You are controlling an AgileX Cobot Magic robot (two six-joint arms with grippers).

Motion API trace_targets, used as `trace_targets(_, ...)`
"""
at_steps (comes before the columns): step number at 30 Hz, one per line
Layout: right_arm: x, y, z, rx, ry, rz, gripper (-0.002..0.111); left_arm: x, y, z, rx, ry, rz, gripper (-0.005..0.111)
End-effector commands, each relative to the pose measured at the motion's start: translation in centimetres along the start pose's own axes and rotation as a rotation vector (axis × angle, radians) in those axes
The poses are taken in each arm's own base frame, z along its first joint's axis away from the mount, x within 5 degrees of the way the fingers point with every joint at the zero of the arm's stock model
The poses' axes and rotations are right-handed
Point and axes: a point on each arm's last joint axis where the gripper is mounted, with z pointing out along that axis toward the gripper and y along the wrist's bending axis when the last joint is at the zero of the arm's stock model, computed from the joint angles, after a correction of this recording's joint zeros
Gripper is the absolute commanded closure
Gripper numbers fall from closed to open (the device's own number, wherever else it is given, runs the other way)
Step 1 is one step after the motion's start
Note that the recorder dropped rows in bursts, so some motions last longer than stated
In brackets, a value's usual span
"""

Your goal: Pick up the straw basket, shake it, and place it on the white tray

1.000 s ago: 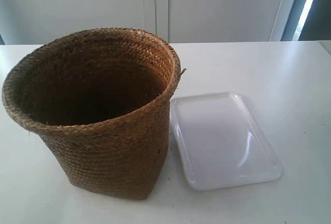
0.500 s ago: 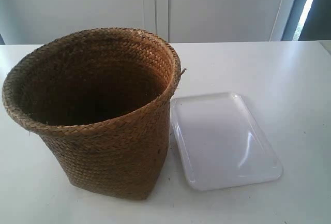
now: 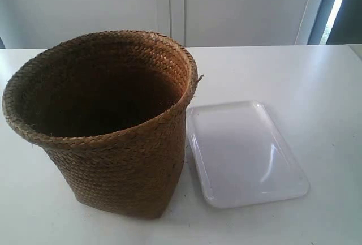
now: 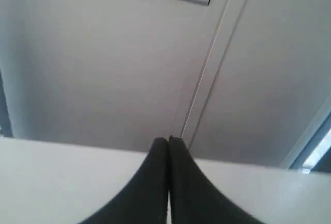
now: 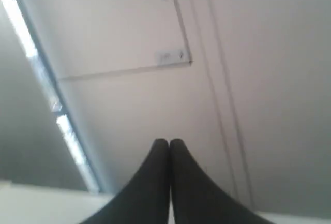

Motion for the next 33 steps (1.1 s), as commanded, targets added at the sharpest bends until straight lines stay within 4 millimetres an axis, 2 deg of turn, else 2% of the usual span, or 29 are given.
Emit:
trace_targets(1,3.3,-1.6,4.3,0.022,0.489,0.048,0.108,0.1,-0.4,-0.2,-0.004,0.302,0.134,0.107)
trace_targets(3,5.1,-2.4,5.7,0.033,0.689,0.074,0.108,1.2,-0.3,1.5,-0.001,0.406,0.129,0.107)
trace_targets(4,6.0,-2.5,6.4,0.009,0.760,0.102,0.108,2.2,-0.3,3.8,0.018,0.481,0.101,0.107)
trace_targets(7,7.2,-2.4,7.6,-0.049,0.823,0.165,0.108,4.4,-0.7,6.8,0.088,0.644,0.041,0.107)
trace_targets(9,7.6,-2.2,8.4,-0.102,0.829,0.231,0.108,6.2,-1.1,8.6,0.180,0.771,0.067,0.107)
trace_targets(12,7.7,-0.8,8.7,-0.185,0.829,0.265,0.103,7.5,-0.9,9.4,0.199,0.893,0.074,0.103)
trace_targets(14,8.1,0.3,8.8,-0.222,0.848,0.242,0.090,8.1,-0.7,9.8,0.210,0.942,0.107,0.087)
trace_targets(15,8.6,0.8,8.8,-0.237,0.868,0.243,0.079,8.4,-0.7,10.2,0.215,0.951,0.117,0.073)
trace_targets(16,9.0,1.2,8.9,-0.247,0.883,0.242,0.072,8.5,-0.6,10.3,0.215,0.956,0.116,0.066)
trace_targets(17,9.9,1.5,8.9,-0.254,0.914,0.235,0.059,8.6,-0.6,10.5,0.213,0.966,0.116,0.052)
trace_targets(19,11.1,1.7,8.9,-0.231,0.962,0.233,0.044,8.8,-0.5,10.7,0.206,0.972,0.119,0.039)
trace_targets(25,15.1,1.0,8.7,-0.151,1.107,0.328,0.042,10.8,0.1,12.3,0.193,1.080,0.109,0.037)
trace_targets(29,15.2,1.8,8.7,-0.216,1.105,0.447,0.042,11.6,0.1,13.4,0.230,1.084,0.111,0.037)
trace_targets(33,15.4,2.7,8.6,-0.238,1.122,0.422,0.042,12.3,0.3,14.3,0.233,1.109,0.115,0.037)
